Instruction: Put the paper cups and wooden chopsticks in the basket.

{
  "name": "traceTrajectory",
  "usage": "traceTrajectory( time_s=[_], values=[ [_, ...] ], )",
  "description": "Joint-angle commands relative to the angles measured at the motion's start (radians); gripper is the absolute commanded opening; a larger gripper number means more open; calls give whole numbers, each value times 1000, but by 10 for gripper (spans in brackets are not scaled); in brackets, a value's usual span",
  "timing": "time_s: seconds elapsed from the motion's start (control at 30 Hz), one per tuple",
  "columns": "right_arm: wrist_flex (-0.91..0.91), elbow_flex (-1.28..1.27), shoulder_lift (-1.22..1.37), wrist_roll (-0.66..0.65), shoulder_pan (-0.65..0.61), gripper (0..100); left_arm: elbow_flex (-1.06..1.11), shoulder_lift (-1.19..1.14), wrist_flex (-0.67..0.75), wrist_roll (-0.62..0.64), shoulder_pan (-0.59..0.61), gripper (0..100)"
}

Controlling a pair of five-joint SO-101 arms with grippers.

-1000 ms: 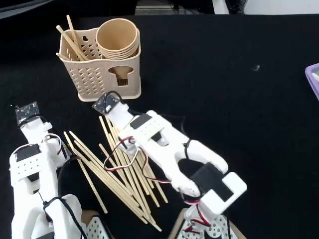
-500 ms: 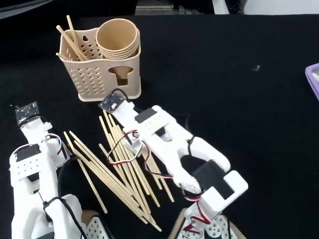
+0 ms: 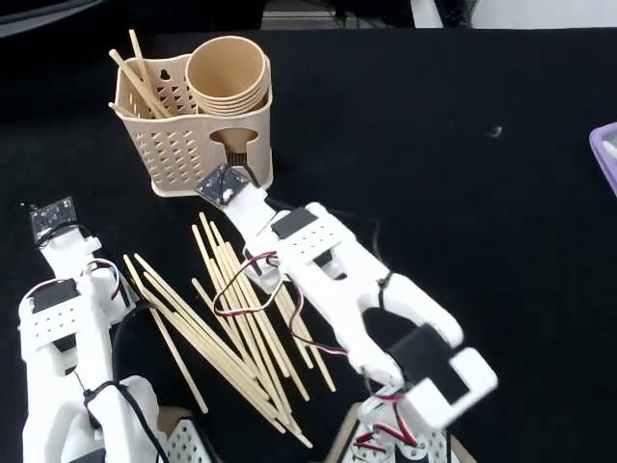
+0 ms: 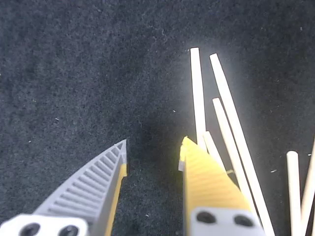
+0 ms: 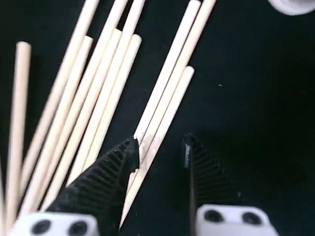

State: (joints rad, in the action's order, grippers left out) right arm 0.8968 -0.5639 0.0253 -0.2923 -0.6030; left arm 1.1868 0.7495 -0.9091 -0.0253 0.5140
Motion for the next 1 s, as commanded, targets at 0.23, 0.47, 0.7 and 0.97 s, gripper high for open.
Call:
traceTrajectory(
  time_s=[0.23, 0.47, 0.7, 0.97],
  values=[
    [2, 94, 153, -3, 26, 162, -8, 23, 12, 9, -12, 173],
    [25, 82, 157, -9, 23, 25, -8, 23, 12, 9, -12, 173],
    [107, 84, 41, -9, 83, 10, -10, 23, 12, 9, -10, 173],
    [265, 140, -381, -107, 118, 10, -10, 23, 12, 9, -10, 173]
  ],
)
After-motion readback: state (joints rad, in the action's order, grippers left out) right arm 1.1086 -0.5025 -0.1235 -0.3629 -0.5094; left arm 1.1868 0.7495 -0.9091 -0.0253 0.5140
